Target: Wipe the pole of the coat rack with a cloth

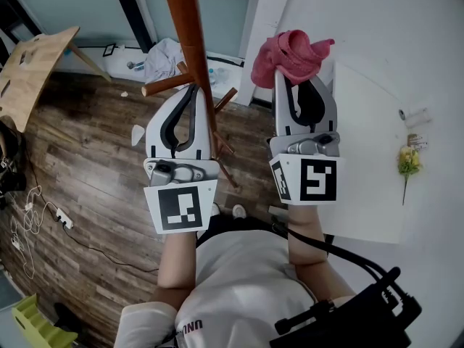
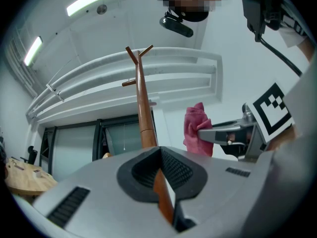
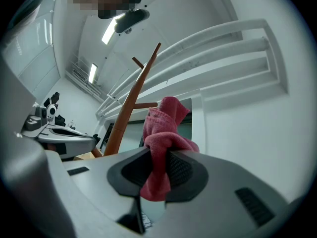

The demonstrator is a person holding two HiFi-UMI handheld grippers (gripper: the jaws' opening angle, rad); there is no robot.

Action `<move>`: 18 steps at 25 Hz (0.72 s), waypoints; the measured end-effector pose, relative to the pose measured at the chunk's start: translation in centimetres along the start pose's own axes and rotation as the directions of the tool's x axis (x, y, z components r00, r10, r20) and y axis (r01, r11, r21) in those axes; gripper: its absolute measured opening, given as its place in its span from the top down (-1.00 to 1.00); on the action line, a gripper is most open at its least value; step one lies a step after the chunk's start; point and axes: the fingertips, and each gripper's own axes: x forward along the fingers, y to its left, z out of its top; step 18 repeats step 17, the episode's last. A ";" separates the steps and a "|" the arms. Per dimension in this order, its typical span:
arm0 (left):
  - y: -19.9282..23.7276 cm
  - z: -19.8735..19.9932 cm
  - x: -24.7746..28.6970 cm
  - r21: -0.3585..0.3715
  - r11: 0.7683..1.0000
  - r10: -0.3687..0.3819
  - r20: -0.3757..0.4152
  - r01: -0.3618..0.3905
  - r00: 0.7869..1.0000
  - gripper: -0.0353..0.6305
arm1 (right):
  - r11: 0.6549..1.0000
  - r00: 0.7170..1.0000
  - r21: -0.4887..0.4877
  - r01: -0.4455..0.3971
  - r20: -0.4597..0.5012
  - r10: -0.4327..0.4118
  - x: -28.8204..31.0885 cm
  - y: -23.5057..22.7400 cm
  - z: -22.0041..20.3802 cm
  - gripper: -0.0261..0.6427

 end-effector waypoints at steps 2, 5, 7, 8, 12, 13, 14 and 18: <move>0.1 0.0 -0.1 0.000 1.000 0.002 0.001 -0.002 1.000 0.86 | 1.000 1.000 0.000 0.001 0.001 -0.001 0.0 0.0 0.0 0.69; 0.2 0.0 -0.1 0.001 1.000 0.004 0.003 -0.004 1.000 0.86 | 1.000 1.000 0.001 0.001 0.001 -0.001 0.0 0.0 0.0 0.69; 0.1 0.0 -0.1 0.000 1.000 0.005 0.002 -0.005 1.000 0.86 | 1.000 1.000 0.002 -0.001 -0.002 0.001 0.0 0.0 -0.1 0.69; 0.1 -0.1 -0.1 -0.001 1.000 0.005 0.001 -0.005 1.000 0.86 | 1.000 1.000 0.003 -0.002 -0.005 0.002 0.0 0.0 -0.2 0.69; 0.0 -0.1 0.0 0.002 1.000 0.003 -0.004 -0.003 1.000 0.86 | 1.000 1.000 0.007 -0.003 -0.010 0.003 0.1 -0.1 -0.5 0.69; 0.0 -0.1 0.1 0.002 1.000 0.003 -0.005 -0.003 1.000 0.86 | 1.000 1.000 0.007 -0.003 -0.010 0.003 0.1 -0.1 -0.5 0.69; 0.0 -0.2 0.1 0.002 1.000 0.004 -0.005 -0.004 1.000 0.86 | 1.000 1.000 0.007 -0.003 -0.010 0.003 0.1 -0.1 -0.5 0.69; -0.1 -0.2 0.1 0.003 1.000 0.005 -0.004 -0.005 1.000 0.85 | 1.000 1.000 0.007 -0.004 -0.008 0.004 0.1 -0.2 -0.5 0.69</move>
